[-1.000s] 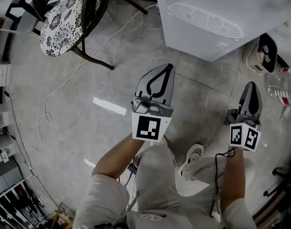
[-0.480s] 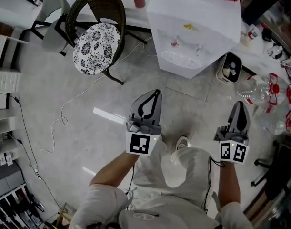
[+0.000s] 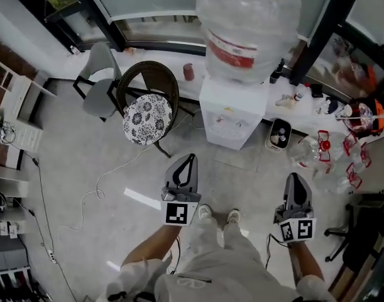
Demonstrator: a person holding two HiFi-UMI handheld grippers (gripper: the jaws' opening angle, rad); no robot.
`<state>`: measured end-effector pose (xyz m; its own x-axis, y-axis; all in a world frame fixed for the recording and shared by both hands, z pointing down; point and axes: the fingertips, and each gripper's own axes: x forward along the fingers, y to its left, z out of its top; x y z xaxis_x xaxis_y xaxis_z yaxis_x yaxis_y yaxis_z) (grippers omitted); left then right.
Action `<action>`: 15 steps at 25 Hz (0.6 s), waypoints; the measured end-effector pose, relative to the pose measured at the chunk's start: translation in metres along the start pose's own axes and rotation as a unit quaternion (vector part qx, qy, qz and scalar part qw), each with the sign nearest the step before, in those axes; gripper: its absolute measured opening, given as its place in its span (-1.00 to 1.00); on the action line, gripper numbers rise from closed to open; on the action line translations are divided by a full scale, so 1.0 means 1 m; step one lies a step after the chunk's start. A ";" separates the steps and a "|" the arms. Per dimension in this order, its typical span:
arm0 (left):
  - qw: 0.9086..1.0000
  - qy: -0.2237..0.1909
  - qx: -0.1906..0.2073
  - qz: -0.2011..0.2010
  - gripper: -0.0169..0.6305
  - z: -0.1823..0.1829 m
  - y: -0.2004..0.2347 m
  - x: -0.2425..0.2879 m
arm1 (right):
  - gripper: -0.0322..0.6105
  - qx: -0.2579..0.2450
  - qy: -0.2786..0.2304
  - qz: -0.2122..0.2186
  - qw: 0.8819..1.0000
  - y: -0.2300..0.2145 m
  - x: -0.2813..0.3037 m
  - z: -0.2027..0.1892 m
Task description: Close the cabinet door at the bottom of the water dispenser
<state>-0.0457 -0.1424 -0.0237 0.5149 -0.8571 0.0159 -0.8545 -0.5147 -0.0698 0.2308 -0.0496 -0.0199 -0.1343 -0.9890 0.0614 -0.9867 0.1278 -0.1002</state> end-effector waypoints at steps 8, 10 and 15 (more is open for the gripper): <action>0.998 -0.050 -0.021 0.008 -0.92 0.076 -0.007 -0.040 | -0.84 -0.030 -0.046 -0.014 0.998 0.015 -0.040 0.064; 0.998 -0.057 -0.024 0.005 -0.92 0.082 -0.011 -0.047 | -0.84 -0.025 -0.059 -0.017 0.998 0.017 -0.051 0.072; 0.999 -0.036 0.002 -0.002 -0.92 0.073 -0.025 -0.054 | -0.84 -0.016 -0.077 -0.005 0.997 0.023 -0.073 0.077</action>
<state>-0.0472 -0.0816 -0.0960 0.5228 -0.8507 -0.0550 -0.8518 -0.5188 -0.0732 0.2250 0.0198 -0.1036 -0.1115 -0.9895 -0.0918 -0.9907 0.1180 -0.0685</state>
